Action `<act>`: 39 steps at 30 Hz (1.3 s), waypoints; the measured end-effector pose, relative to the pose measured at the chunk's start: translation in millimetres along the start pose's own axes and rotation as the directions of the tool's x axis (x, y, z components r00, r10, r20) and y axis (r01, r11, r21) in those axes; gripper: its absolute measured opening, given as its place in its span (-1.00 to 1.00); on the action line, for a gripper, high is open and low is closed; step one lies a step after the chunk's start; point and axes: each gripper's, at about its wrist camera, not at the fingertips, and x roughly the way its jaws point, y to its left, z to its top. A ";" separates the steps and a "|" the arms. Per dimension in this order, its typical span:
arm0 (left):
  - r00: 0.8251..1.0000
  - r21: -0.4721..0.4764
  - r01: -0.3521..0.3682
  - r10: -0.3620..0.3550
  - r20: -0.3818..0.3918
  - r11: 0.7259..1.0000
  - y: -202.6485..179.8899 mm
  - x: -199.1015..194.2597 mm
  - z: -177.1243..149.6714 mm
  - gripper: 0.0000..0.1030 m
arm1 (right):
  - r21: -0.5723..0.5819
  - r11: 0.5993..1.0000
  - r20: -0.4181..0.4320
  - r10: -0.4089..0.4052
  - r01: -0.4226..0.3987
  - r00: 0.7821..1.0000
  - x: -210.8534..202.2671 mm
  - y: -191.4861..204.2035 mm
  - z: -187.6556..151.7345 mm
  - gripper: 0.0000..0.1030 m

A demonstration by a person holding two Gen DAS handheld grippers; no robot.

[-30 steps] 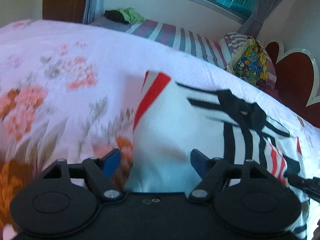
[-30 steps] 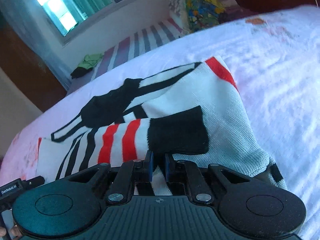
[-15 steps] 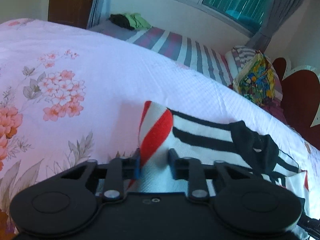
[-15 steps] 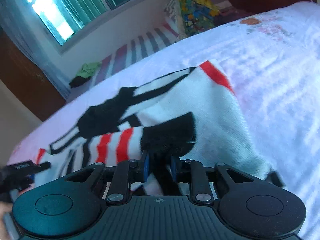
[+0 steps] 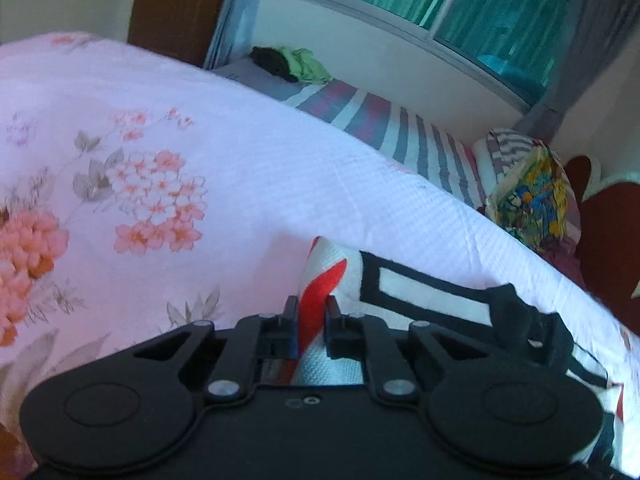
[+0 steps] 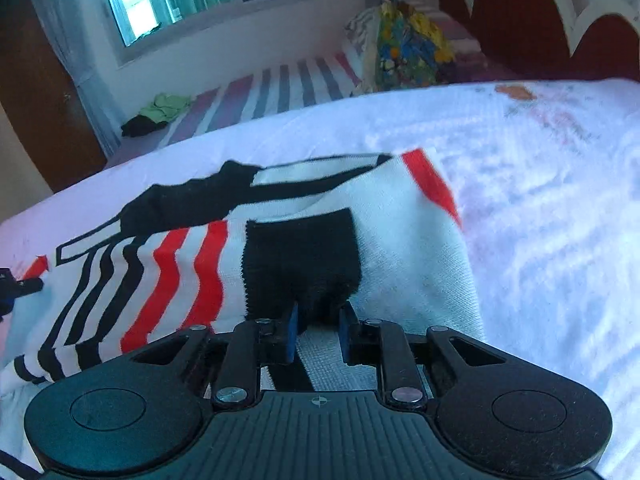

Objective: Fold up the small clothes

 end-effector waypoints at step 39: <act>0.968 0.276 0.179 -0.118 -0.222 0.944 -40.6 -116.6 -133.3 -0.06 | -0.308 0.929 -0.119 0.173 -0.202 0.978 -48.4 87.4 -75.9 -0.03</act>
